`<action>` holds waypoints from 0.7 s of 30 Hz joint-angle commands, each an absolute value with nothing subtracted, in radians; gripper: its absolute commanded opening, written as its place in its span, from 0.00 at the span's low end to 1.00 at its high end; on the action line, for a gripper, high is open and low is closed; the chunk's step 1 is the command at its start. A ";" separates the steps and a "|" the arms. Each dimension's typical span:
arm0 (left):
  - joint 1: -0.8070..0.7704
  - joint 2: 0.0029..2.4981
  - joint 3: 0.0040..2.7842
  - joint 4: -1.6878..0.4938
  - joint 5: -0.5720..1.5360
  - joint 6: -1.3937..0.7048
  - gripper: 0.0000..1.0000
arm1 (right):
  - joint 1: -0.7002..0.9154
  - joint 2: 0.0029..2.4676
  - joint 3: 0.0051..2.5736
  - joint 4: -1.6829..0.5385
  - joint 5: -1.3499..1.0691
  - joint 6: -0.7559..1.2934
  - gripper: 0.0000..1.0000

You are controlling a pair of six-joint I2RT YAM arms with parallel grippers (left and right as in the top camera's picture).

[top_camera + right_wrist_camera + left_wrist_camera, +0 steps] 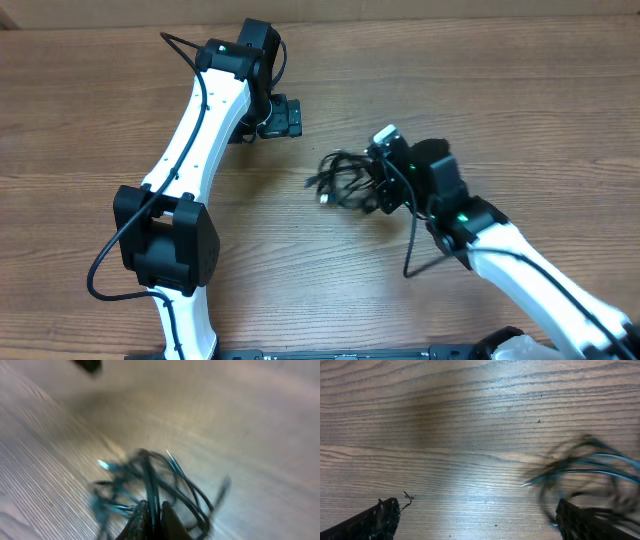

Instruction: Untangle cables

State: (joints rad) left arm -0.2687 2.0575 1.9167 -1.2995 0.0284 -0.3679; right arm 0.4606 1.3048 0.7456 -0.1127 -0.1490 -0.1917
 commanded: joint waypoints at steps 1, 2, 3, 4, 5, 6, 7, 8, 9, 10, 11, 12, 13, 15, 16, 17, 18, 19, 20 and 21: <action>-0.269 2.034 1.932 -1.296 0.018 -0.382 1.00 | 0.465 1.170 0.749 -0.110 -0.131 -0.183 0.06; -0.269 2.034 1.932 -1.296 0.018 -0.382 1.00 | 0.465 1.134 0.749 -0.110 -0.131 -0.183 0.06; -0.269 2.034 1.932 -1.296 0.018 -0.382 1.00 | 0.465 1.097 0.749 -0.110 -0.131 -0.183 0.06; -0.269 2.034 1.932 -1.296 0.018 -0.382 1.00 | 0.465 1.069 0.749 -0.110 -0.131 -0.183 0.06; -0.269 2.034 1.932 -1.296 0.018 -0.382 1.00 | 0.465 1.025 0.749 -0.110 -0.131 -0.179 0.06; -0.269 2.034 1.932 -1.296 0.018 -0.382 1.00 | 0.465 1.005 0.749 -0.110 -0.131 -0.179 0.06; -0.269 2.034 1.932 -1.296 0.018 -0.382 1.00 | 0.465 0.982 0.749 -0.111 -0.131 -0.178 0.06; -0.269 2.034 1.932 -1.296 0.018 -0.382 0.99 | 0.465 0.966 0.749 -0.112 -0.131 -0.175 0.06; -0.269 2.034 1.932 -1.296 0.018 -0.382 1.00 | 0.465 0.951 0.749 -0.114 -0.131 -0.172 0.06; -0.269 2.034 1.932 -1.296 0.018 -0.382 1.00 | 0.465 0.941 0.749 -0.115 -0.131 -0.164 0.05; -0.269 2.034 1.932 -1.296 0.018 -0.382 1.00 | 0.465 0.936 0.749 -0.115 -0.131 -0.156 0.05; -0.269 2.034 1.932 -1.296 0.018 -0.382 1.00 | 0.465 0.933 0.749 -0.115 -0.131 -0.153 0.05; -0.269 2.034 1.932 -1.296 0.018 -0.382 1.00 | 0.465 0.932 0.749 -0.117 -0.131 -0.153 0.05; -0.269 2.034 1.932 -1.296 0.018 -0.382 1.00 | 0.465 0.935 0.749 -0.127 -0.131 -0.154 0.05; -0.269 2.034 1.932 -1.296 0.018 -0.382 0.99 | 0.464 0.938 0.749 -0.138 -0.131 -0.154 0.05; -0.269 2.034 1.932 -1.296 0.018 -0.382 0.99 | 0.464 0.942 0.748 -0.149 -0.125 -0.154 0.05; -0.269 2.034 1.932 -1.296 0.018 -0.382 1.00 | 0.464 0.951 0.748 -0.170 -0.100 -0.154 0.05; -0.269 2.034 1.932 -1.296 0.018 -0.382 1.00 | 0.464 0.963 0.748 -0.193 -0.070 -0.154 0.05; -0.269 2.034 1.932 -1.296 0.018 -0.382 1.00 | 0.464 0.975 0.748 -0.214 -0.043 -0.154 0.05; -0.269 2.034 1.932 -1.296 0.018 -0.382 1.00 | 0.464 0.998 0.748 -0.248 -0.004 -0.153 0.06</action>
State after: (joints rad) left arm -0.2687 2.0575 1.9167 -1.2968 0.0284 -0.3679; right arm 0.4606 0.9550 0.7460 -0.2058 -0.1028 -0.1608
